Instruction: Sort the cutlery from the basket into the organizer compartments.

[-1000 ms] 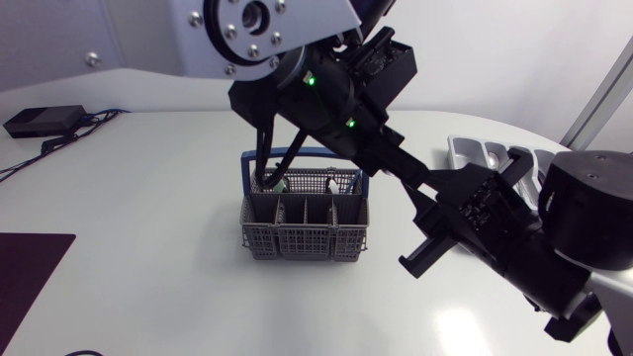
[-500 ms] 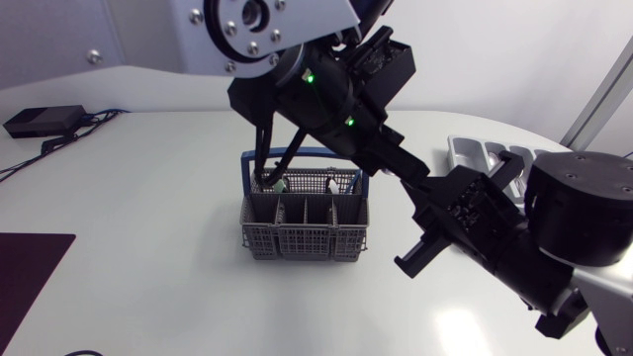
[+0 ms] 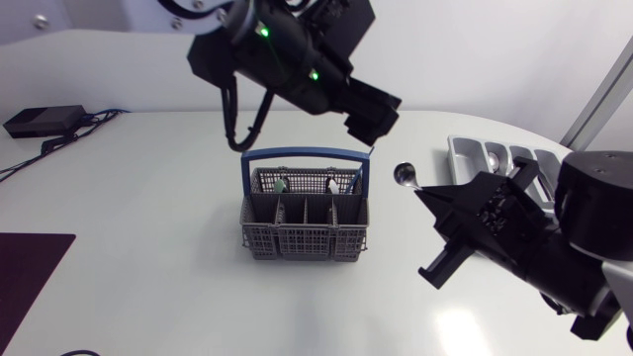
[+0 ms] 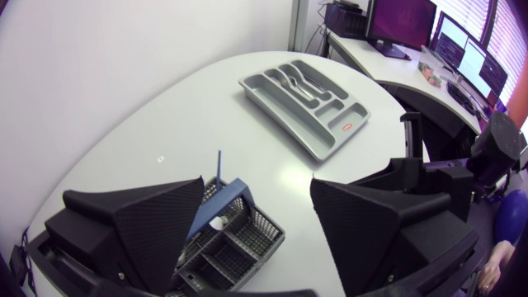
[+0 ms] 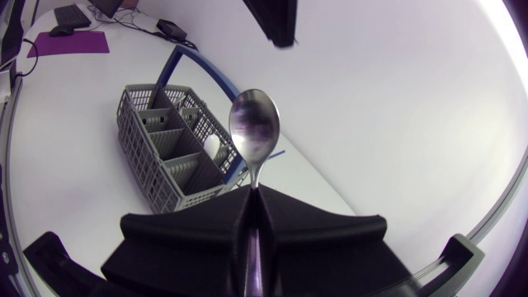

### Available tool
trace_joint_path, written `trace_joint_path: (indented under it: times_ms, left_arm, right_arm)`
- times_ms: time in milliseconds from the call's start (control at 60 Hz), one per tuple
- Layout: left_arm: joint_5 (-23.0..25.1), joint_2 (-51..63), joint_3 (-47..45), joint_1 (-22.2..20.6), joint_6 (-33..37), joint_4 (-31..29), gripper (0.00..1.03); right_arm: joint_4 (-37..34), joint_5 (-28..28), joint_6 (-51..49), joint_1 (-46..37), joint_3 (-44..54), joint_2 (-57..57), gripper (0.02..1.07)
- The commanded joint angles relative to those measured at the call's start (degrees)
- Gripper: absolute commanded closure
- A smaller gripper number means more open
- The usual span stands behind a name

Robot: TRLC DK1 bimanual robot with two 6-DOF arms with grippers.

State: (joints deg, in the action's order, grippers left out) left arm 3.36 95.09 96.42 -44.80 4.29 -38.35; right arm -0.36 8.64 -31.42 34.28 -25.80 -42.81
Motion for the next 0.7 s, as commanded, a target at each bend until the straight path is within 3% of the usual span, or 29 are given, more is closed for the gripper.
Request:
trace_joint_path:
  times_ms: [0, 67, 83, 150, 300, 483, 683]
  left_arm:
    - [-0.63, -3.86, -1.24, 1.99, 0.19, 0.91, 0.05]
    - [-1.16, -5.09, -2.82, 3.40, 1.51, 1.26, 0.05]
    - [-1.16, -5.97, -4.14, 4.89, 2.12, 1.43, 0.05]
    - [-1.16, -7.11, -6.33, 5.86, 3.53, 1.35, 0.05]
    - [-1.42, -11.33, -12.93, 8.06, 5.99, 1.87, 0.05]
    - [-1.69, -15.11, -19.25, 10.69, 8.54, 2.58, 0.05]
    - [-1.69, -16.87, -25.41, 12.72, 10.73, 3.19, 0.05]
  right_arm:
    - [-2.01, -4.69, -1.98, -6.07, 1.98, 1.59, 1.01]
    - [-3.24, -10.49, -3.39, -12.22, 2.25, 2.03, 1.01]
    - [-3.59, -14.88, -4.97, -17.58, 2.51, 1.76, 1.01]
    - [-3.77, -22.09, -7.78, -25.41, 2.77, 0.62, 1.01]
    - [-3.68, -33.34, -14.81, -39.12, 2.95, -3.78, 1.01]
    - [-3.68, -42.57, -23.78, -51.95, 0.93, -13.62, 1.01]
    - [-5.18, -48.63, -35.20, -64.08, -5.93, -28.74, 1.01]
